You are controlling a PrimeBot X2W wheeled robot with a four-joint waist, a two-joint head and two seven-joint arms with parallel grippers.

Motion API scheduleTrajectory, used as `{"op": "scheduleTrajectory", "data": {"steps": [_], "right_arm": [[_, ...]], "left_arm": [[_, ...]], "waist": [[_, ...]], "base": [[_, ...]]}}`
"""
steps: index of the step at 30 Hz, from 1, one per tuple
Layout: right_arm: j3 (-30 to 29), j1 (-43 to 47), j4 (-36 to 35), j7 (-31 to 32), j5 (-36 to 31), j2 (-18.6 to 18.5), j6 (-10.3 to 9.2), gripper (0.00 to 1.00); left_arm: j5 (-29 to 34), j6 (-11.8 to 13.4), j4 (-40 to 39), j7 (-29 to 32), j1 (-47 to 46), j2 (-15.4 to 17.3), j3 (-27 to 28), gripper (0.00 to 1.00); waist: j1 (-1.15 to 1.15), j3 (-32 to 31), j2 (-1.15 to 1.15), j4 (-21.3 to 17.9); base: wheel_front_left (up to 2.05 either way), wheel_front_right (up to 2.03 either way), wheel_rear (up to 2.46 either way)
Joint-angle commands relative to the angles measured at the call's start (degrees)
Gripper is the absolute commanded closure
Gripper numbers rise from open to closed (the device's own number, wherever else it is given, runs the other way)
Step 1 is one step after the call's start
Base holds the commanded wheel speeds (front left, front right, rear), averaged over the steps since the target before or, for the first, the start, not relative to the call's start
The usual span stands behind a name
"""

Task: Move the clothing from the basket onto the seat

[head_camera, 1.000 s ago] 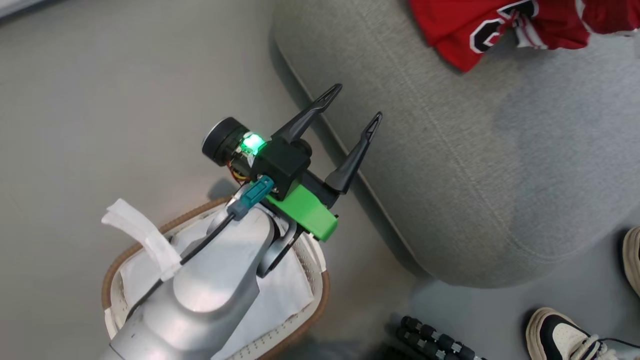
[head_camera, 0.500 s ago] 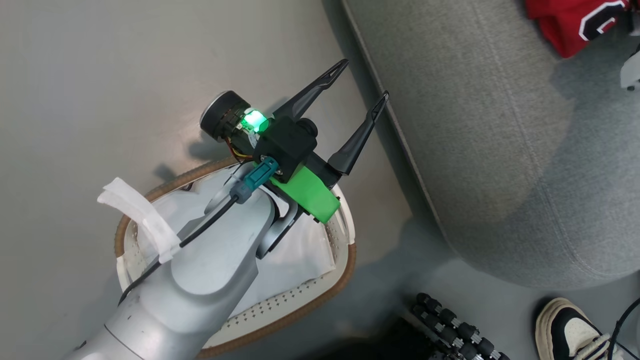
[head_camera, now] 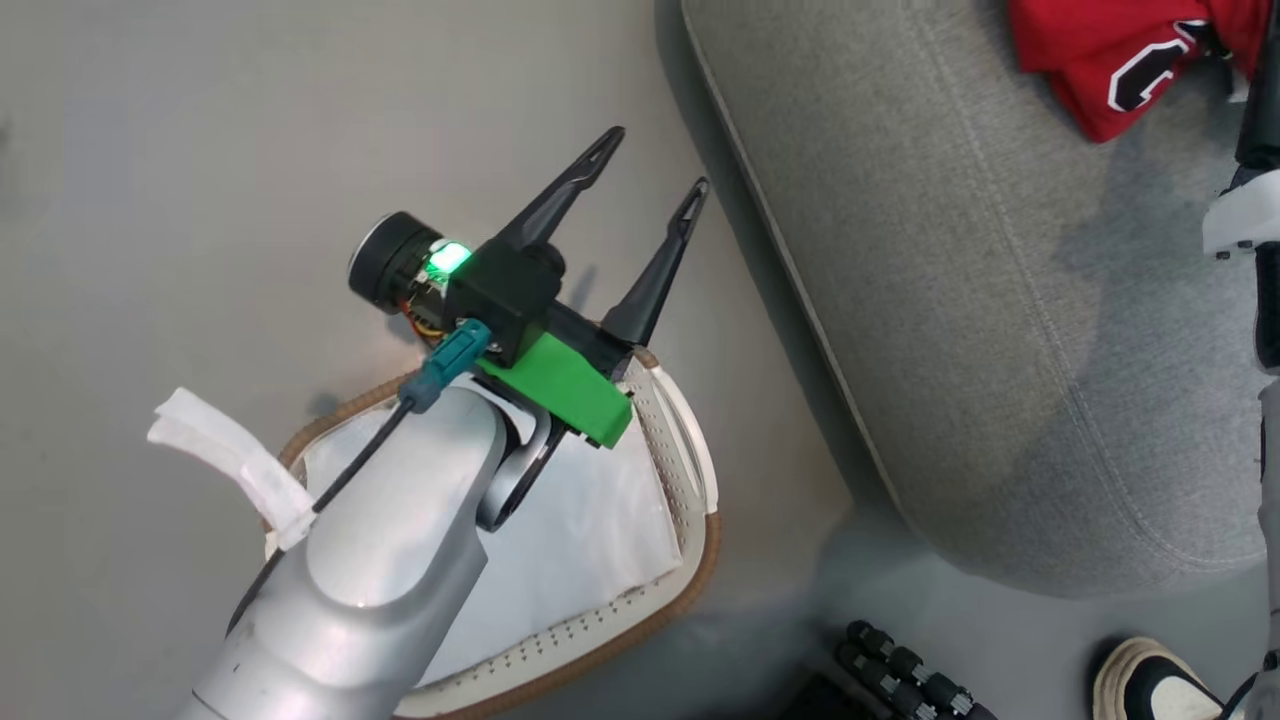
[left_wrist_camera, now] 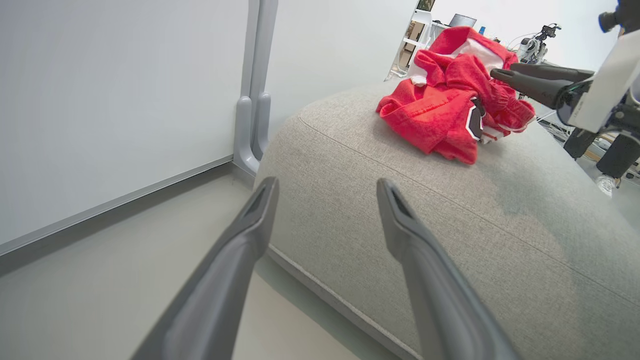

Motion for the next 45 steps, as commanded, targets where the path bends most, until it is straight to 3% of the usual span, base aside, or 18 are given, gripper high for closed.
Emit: {"op": "scheduleTrajectory", "data": {"steps": [1, 11, 26, 34, 45], "right_arm": [[0.59, 1.69, -1.61, -0.01, 0.80, -0.26, -0.06, 0.00], [6.51, 7.84, -10.84, -0.01, 5.09, 0.89, -0.06, 0.00], [13.56, 16.85, -9.03, -0.01, 8.73, 4.02, -0.06, 0.00], [15.14, 22.98, -7.51, -0.01, 8.53, 6.28, -0.06, 0.00], [16.37, 29.94, -7.36, -0.01, 8.54, 8.30, -0.06, 0.00]], "left_arm": [[0.11, -0.20, -0.38, -0.02, 1.75, -0.15, 1.19, 0.00], [2.26, -0.15, -1.41, -0.03, 9.79, -1.85, 11.42, 0.00], [6.74, 0.15, -1.40, -0.02, 22.40, -4.07, 29.37, 0.00], [9.03, 0.10, -0.15, -0.02, 29.23, -4.38, 36.28, 0.00], [7.96, 0.58, -2.12, -0.03, 36.60, -4.46, 40.13, 0.00]], "waist": [[-0.01, -4.28, 0.00, -0.31], [-0.01, -13.96, 0.00, 3.95], [-0.01, -24.34, 0.00, 13.59], [-0.01, -29.35, 0.00, 15.34], [-0.01, -32.72, 0.00, 16.09]], "base": [[0.00, 0.00, 0.00], [0.00, 0.00, 0.00], [0.00, 0.00, 0.00], [0.00, 0.00, 0.00], [0.00, 0.00, 0.00]]}}
